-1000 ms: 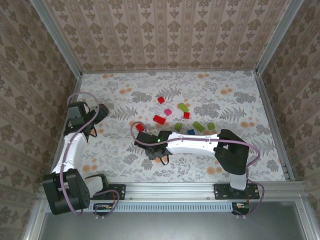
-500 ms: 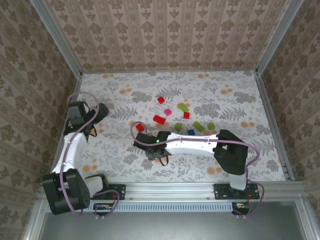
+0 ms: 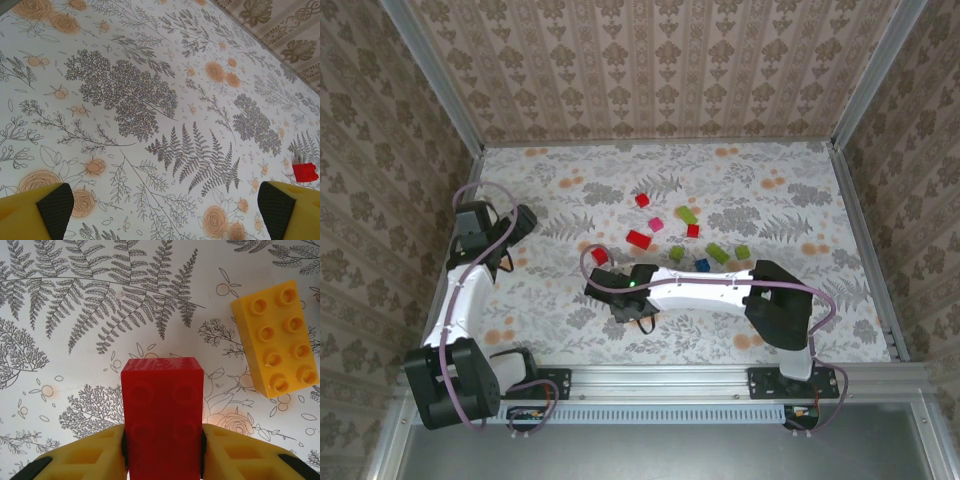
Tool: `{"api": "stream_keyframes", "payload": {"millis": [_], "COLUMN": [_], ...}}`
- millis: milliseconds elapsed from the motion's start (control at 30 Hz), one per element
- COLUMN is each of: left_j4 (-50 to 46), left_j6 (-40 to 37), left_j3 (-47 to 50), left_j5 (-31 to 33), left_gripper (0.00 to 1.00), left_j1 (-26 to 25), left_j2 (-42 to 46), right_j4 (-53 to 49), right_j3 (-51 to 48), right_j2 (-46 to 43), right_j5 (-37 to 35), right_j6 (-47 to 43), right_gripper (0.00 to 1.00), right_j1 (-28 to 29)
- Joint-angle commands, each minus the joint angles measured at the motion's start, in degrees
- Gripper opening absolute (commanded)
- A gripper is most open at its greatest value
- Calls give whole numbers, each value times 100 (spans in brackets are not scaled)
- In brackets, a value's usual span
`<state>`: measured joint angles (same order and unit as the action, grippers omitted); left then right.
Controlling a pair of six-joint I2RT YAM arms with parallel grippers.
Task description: Assemble a carrot with lego
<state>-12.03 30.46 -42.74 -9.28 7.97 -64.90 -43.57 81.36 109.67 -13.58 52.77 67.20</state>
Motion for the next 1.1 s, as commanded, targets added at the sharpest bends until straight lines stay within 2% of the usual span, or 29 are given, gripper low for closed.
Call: {"api": "stream_keyframes", "payload": {"millis": [0,333,600,1067], "left_j4": [-7,-27,-18,-10], "left_j6": [103,83,83,71], "left_j3": [-190,-190,-190,-206], "left_j5": [-113,-125,-136,-131], "left_gripper": [99,99,99,99], "left_j1": [24,21,27,28], "left_j2": [-73,-40,-41,-109], "right_j4": [-202,-708,-1452,-1568], "right_j3": [38,454,1242,1478], "right_j2": [358,631,1320,1410], "right_j5": [-25,-25,207,568], "right_j6": [141,-302,-1615,-2425], "right_gripper": [39,39,39,40], "right_j1": [20,-66,-202,-440]}}
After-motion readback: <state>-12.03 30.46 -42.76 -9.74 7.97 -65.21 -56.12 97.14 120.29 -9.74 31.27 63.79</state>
